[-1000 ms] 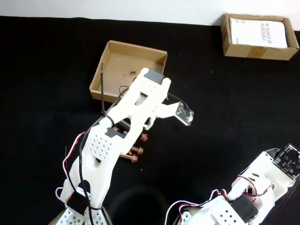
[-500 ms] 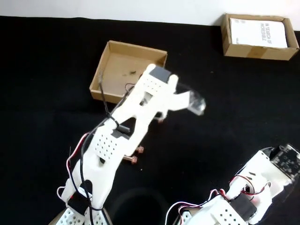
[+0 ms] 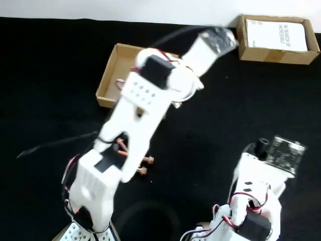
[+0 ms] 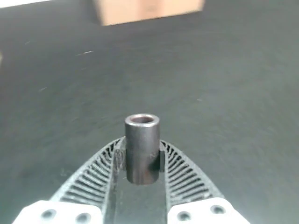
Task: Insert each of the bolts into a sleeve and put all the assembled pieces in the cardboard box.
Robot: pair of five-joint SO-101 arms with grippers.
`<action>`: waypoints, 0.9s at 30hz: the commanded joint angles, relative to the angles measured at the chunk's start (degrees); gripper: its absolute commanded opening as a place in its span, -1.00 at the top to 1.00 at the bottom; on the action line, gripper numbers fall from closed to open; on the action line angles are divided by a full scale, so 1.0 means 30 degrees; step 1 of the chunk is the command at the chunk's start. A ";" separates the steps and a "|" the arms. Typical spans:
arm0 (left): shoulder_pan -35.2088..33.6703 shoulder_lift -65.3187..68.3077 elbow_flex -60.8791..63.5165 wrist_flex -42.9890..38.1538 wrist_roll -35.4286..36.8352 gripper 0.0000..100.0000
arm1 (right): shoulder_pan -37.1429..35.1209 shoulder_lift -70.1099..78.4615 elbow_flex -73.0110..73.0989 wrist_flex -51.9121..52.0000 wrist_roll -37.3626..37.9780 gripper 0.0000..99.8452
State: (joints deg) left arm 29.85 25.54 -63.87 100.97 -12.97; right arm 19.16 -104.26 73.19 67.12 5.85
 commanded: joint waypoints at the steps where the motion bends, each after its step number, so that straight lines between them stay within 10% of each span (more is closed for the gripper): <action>1: -0.0249 -0.3824 -0.0835 0.0059 0.2403 0.98 | -0.2242 -0.0220 -0.1949 0.0864 0.0469 0.98; 14: -0.0454 -0.7458 -0.0835 0.0029 1.0110 0.98 | -1.0212 -0.0220 -0.1451 -0.3355 -0.0996 0.98; 27: -0.0484 -1.1678 0.3560 0.0117 1.0256 0.98 | -1.2234 -0.0220 0.1451 -0.6696 -0.2960 0.98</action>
State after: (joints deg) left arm 29.32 -1.98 -59.30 101.05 17.63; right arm -17.05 -104.53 77.67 48.31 -2.68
